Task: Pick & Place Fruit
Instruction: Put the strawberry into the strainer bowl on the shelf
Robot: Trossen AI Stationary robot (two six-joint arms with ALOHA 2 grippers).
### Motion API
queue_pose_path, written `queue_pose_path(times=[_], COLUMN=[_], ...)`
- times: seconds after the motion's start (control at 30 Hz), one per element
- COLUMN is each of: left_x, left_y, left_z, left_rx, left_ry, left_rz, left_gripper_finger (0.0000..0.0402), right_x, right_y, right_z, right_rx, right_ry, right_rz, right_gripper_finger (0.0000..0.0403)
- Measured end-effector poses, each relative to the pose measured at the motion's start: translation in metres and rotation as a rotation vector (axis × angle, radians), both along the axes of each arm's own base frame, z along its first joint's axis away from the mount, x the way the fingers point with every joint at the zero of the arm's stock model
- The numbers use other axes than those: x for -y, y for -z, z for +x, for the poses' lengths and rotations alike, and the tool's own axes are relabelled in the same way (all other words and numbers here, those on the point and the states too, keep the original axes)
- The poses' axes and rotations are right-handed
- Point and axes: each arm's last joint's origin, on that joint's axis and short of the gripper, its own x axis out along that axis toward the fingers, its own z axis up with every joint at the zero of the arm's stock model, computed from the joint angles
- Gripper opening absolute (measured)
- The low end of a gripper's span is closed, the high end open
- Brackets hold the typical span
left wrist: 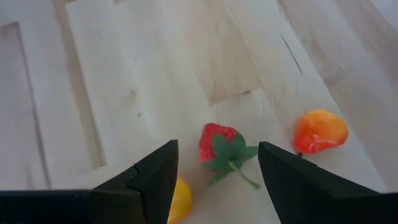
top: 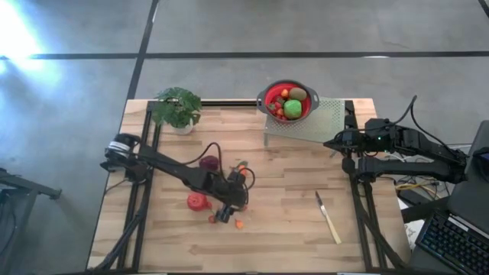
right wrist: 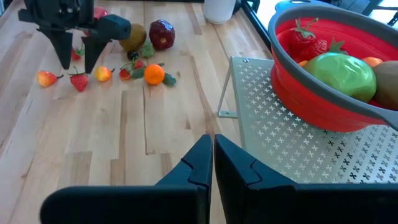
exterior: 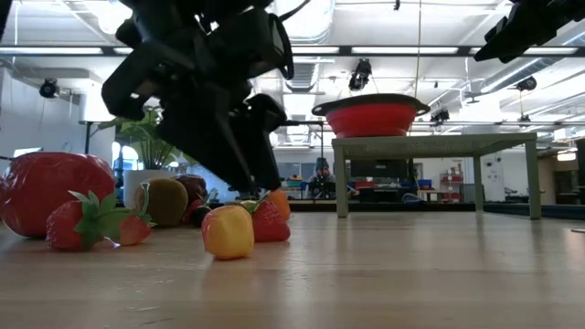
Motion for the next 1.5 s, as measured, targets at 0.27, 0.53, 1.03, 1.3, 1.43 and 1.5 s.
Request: queue_pose_path(times=[0.27,0.53,1.03,1.3,1.43,1.5], left_x=[0.001,0.002,0.004,0.004,0.004,0.004], left_y=[0.014,0.019,0.029,0.028,0.027,0.026], left_z=[0.003,0.007,0.009,0.009,0.010,0.010], left_rx=[-0.035,-0.018,-0.042,-0.035,-0.037,-0.035], left_ry=[0.006,0.007,0.035,0.035,0.026,0.022], left_rz=[0.001,-0.005,-0.008,-0.010,-0.016,-0.019], left_gripper_finger=[0.0227,0.0227,0.0166,0.0123,0.0107,0.0098], right_x=[0.000,0.000,0.000,0.000,0.000,0.000], right_y=[0.000,0.000,0.000,0.000,0.000,0.000], right_z=[0.000,0.000,0.000,0.000,0.000,0.000], right_rx=[0.000,0.000,0.000,0.000,0.000,0.000], right_ry=[0.000,0.000,0.000,0.000,0.000,0.000], right_rz=[0.000,0.000,0.000,0.000,0.000,0.000], right_gripper_finger=[0.0013,0.0013,0.0013,0.0013,0.0013,0.0013])
